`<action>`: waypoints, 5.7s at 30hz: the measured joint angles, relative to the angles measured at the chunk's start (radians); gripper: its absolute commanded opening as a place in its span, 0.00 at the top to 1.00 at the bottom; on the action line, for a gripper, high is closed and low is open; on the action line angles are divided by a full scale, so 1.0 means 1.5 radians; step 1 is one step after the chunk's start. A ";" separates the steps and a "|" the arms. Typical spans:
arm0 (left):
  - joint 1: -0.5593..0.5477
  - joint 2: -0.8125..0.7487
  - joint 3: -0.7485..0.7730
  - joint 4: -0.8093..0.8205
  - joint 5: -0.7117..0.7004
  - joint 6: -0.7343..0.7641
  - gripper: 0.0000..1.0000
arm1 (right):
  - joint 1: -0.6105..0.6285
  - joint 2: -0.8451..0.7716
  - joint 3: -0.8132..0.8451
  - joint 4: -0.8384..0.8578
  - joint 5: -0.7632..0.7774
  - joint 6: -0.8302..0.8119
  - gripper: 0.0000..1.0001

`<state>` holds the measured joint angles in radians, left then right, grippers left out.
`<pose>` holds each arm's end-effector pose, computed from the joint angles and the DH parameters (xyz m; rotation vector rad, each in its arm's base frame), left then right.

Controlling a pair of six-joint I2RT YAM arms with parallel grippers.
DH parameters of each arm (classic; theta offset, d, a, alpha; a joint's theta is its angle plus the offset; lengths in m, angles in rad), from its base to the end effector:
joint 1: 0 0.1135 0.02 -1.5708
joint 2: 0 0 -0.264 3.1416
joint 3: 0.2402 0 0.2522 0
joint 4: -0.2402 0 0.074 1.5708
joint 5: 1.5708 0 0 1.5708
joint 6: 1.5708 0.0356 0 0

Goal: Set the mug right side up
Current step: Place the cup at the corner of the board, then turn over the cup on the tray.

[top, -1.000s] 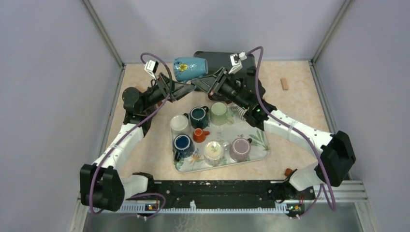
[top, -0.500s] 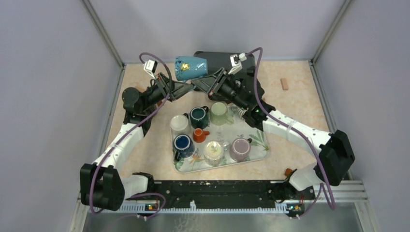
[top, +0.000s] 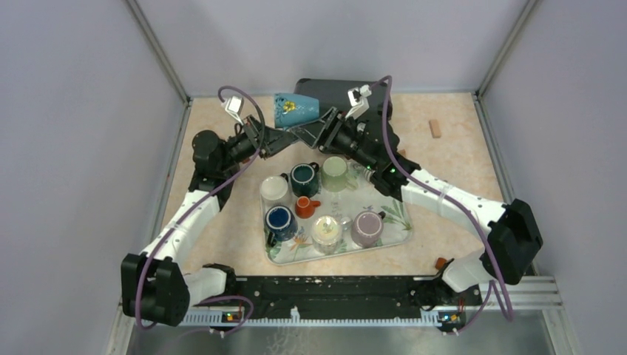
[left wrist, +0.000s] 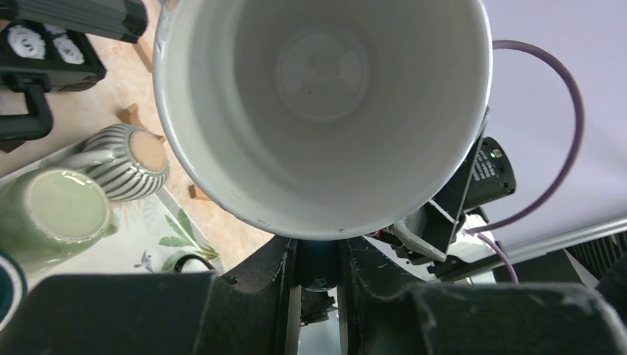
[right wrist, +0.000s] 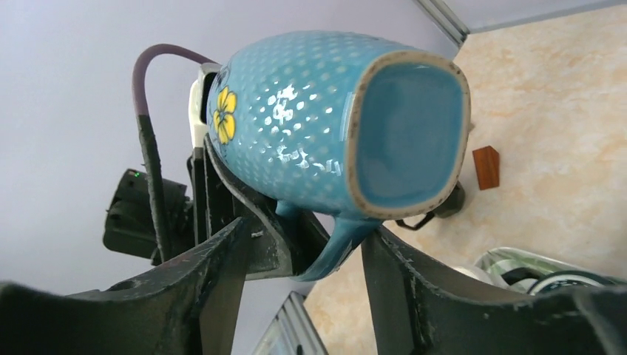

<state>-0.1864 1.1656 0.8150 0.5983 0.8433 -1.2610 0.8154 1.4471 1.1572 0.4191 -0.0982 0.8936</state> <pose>0.2518 -0.0746 0.3523 -0.0242 1.6572 -1.7041 0.2359 0.2556 0.3771 -0.0272 1.6189 1.4401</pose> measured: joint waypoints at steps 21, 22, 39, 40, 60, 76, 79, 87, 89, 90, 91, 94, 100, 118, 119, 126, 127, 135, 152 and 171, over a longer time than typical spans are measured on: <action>0.001 -0.053 0.178 -0.556 -0.297 0.391 1.00 | 0.001 -0.163 -0.060 -0.247 0.051 -0.127 0.01; 0.001 -0.049 0.192 -0.577 -0.317 0.408 1.00 | 0.001 -0.169 -0.060 -0.259 0.052 -0.134 0.01; 0.001 0.304 0.415 -0.670 -0.586 0.578 1.00 | 0.001 -0.247 -0.060 -0.423 0.091 -0.219 0.01; 0.001 0.329 0.431 -0.674 -0.595 0.583 1.00 | 0.001 -0.253 -0.059 -0.430 0.094 -0.223 0.01; 0.025 0.649 0.741 -0.778 -0.645 0.659 1.00 | 0.001 -0.319 -0.029 -0.518 0.138 -0.255 0.01; 0.064 0.714 0.770 -0.836 -0.613 0.685 0.98 | 0.001 -0.322 -0.030 -0.517 0.139 -0.254 0.01; 0.063 0.714 0.770 -0.837 -0.607 0.686 0.91 | 0.001 -0.316 -0.030 -0.512 0.137 -0.254 0.01; 0.065 0.715 0.770 -0.838 -0.606 0.689 0.86 | 0.001 -0.310 -0.030 -0.509 0.135 -0.254 0.01; 0.066 0.716 0.770 -0.838 -0.606 0.691 0.85 | 0.001 -0.310 -0.030 -0.509 0.135 -0.254 0.01; 0.066 0.717 0.770 -0.838 -0.607 0.691 0.84 | 0.001 -0.310 -0.030 -0.509 0.135 -0.254 0.01; 0.066 0.718 0.770 -0.838 -0.606 0.691 0.84 | 0.001 -0.310 -0.030 -0.508 0.134 -0.254 0.01; 0.067 0.723 0.770 -0.838 -0.606 0.693 0.83 | 0.001 -0.310 -0.031 -0.507 0.134 -0.254 0.01; 0.067 0.726 0.770 -0.839 -0.604 0.696 0.73 | 0.001 -0.310 -0.039 -0.505 0.131 -0.252 0.01; 0.067 0.725 0.775 -0.819 -0.594 0.701 0.24 | 0.001 -0.310 -0.048 -0.498 0.122 -0.253 0.01; 0.067 0.723 0.775 -0.819 -0.592 0.702 0.20 | 0.001 -0.310 -0.052 -0.498 0.123 -0.253 0.01; 0.066 0.678 0.775 -0.819 -0.582 0.696 0.01 | 0.001 -0.308 -0.069 -0.508 0.136 -0.268 0.01; 0.066 0.667 0.775 -0.818 -0.580 0.695 0.01 | 0.001 -0.308 -0.069 -0.511 0.139 -0.270 0.01; 0.059 0.540 0.745 -0.794 -0.555 0.683 0.01 | 0.001 -0.308 -0.097 -0.527 0.155 -0.300 0.01; -0.074 0.233 0.444 -0.756 -0.477 0.657 0.01 | 0.001 -0.308 -0.210 -0.644 0.152 -0.309 0.01; -0.142 0.064 0.300 -0.728 -0.363 0.650 0.01 | 0.081 -0.242 -0.235 -0.760 0.164 -0.240 0.01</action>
<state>-0.3988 1.2621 1.2655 -0.4931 0.2993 -0.2855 0.9363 1.0843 0.8040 -0.7204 0.1474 0.5343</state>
